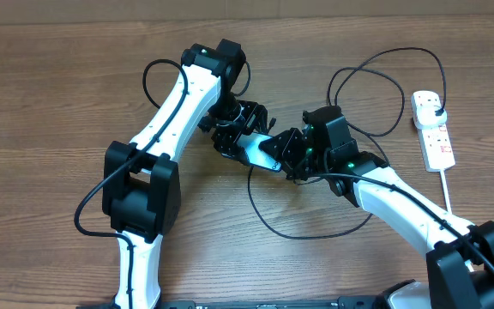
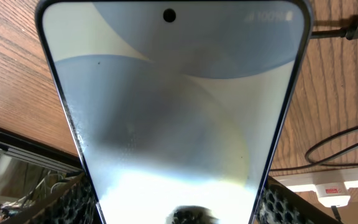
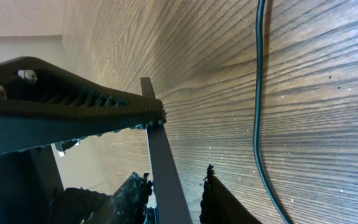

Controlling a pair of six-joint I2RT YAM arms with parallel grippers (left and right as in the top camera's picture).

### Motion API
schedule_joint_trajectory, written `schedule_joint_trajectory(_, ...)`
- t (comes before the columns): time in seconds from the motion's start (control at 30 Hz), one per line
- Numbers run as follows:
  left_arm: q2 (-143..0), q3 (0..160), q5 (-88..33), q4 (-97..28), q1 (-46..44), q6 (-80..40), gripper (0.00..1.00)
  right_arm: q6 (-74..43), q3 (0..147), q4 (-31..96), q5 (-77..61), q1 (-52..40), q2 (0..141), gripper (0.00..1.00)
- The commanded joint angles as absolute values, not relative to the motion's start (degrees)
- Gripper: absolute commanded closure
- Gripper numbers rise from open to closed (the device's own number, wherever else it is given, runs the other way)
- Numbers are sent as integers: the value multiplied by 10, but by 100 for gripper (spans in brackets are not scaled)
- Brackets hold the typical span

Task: Plug charger to phone and switch on socket
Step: 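Grasp the phone's side edge with the right gripper, release left gripper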

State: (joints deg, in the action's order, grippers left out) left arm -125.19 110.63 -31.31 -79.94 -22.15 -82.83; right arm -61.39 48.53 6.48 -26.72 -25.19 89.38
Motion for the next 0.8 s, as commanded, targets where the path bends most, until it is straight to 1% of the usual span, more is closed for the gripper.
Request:
schedule_joint_trajectory(0.0, -1253, 1122, -333, -801, -225, -841, 34, -615, 500, 58, -262, -255, 896, 72)
schedule_joint_trajectory(0.47, -1253, 1122, -346, -794, -225, -840, 34, -615, 500, 56, -262, -255, 896, 87)
schedule_joint_trajectory(0.57, -1253, 1122, -346, -795, -225, -840, 32, -616, 500, 56, -262, -255, 896, 91)
schedule_joint_trajectory(0.6, -1253, 1122, -346, -795, -225, -840, 32, -616, 500, 56, -262, -255, 896, 92)
schedule_joint_trajectory(0.77, -1253, 1122, -345, -794, -225, -840, 20, -616, 500, 56, -262, -254, 896, 96)
